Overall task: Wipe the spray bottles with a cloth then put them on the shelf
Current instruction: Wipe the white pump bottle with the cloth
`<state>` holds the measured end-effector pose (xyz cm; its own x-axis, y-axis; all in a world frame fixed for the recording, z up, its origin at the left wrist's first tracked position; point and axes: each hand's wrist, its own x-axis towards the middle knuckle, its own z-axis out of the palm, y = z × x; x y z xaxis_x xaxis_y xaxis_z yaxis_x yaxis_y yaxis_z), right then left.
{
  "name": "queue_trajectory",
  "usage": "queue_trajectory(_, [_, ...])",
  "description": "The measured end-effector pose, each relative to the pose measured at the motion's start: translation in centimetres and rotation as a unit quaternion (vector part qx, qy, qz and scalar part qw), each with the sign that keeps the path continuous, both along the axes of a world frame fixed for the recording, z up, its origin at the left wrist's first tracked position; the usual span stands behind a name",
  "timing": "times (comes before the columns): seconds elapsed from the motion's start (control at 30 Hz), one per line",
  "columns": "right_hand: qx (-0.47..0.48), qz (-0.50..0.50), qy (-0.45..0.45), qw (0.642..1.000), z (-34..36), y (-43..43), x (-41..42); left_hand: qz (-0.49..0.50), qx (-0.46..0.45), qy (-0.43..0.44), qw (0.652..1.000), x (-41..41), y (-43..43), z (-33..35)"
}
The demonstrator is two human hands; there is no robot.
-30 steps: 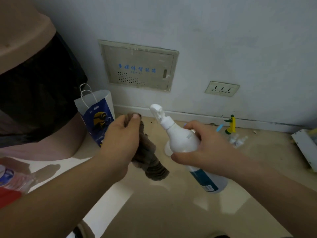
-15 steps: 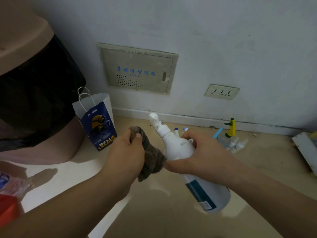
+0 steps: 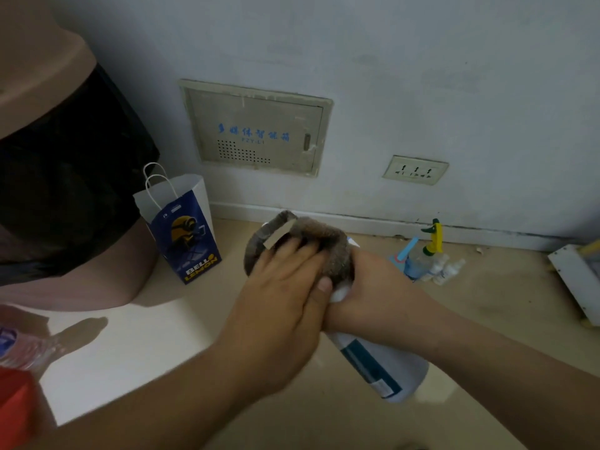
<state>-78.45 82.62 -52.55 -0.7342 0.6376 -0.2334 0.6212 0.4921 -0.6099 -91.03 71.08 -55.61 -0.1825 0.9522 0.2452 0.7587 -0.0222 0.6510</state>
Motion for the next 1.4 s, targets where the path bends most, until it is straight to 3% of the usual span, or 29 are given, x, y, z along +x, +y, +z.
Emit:
queue_trajectory(0.07, [0.012,-0.009,0.000,1.000,0.2,0.5,0.4,-0.039,0.023,-0.056,0.997,1.9,-0.9,0.1])
queue_trajectory(0.13, [-0.008,-0.042,0.029,0.999,0.2,1.0,1.1,-0.078,0.027,-0.055,0.995,1.3,-1.0,0.2])
queue_trajectory(0.23, [-0.035,-0.067,0.020,0.997,0.3,0.9,0.9,-0.027,0.028,-0.027,0.999,-0.9,0.0,0.3])
queue_trajectory(0.37, [-0.016,-0.054,0.012,0.998,0.2,1.0,0.6,-0.060,0.039,-0.155,0.985,2.2,-1.4,1.4])
queue_trajectory(0.4, [-0.022,-0.060,-0.001,0.998,0.0,1.0,0.8,-0.030,0.027,-0.206,0.978,2.2,-1.8,1.8])
queue_trajectory(0.47, [-0.056,-0.094,-0.018,0.994,0.0,0.9,1.2,0.148,-0.011,-0.351,0.925,0.2,-1.2,1.2])
queue_trajectory(0.57, [-0.081,-0.130,-0.003,0.988,0.2,1.0,1.2,0.363,-0.071,-0.560,0.741,-3.5,-0.5,0.4])
queue_trajectory(0.6, [-0.085,-0.130,0.002,0.988,0.4,1.0,1.2,0.379,-0.085,-0.583,0.714,-3.8,-0.4,0.5])
queue_trajectory(0.67, [-0.083,-0.128,0.015,0.988,0.4,0.9,0.9,0.364,-0.099,-0.586,0.717,-3.4,-0.1,1.0])
queue_trajectory(0.9, [-0.092,-0.132,0.040,0.986,0.1,0.4,0.2,0.180,-0.088,-0.509,0.837,0.3,-0.6,3.5])
queue_trajectory(0.97, [-0.095,-0.132,0.055,0.985,-0.3,0.3,0.2,0.140,-0.091,-0.490,0.856,0.5,-0.4,3.5])
queue_trajectory(1.0, [-0.104,-0.135,0.066,0.983,-0.4,0.2,0.2,0.134,-0.100,-0.487,0.857,0.3,-0.1,3.4])
queue_trajectory(1.1, [-0.132,-0.122,0.079,0.981,-0.2,-0.1,0.1,0.141,-0.135,-0.551,0.812,0.0,0.7,3.0])
queue_trajectory(1.27, [-0.235,-0.127,0.129,0.955,-0.2,0.4,0.4,0.125,-0.113,-0.623,0.764,3.3,-0.8,2.0])
queue_trajectory(1.4, [-0.324,-0.171,0.172,0.914,-0.4,1.1,0.6,0.125,-0.120,-0.609,0.774,2.3,0.1,1.1])
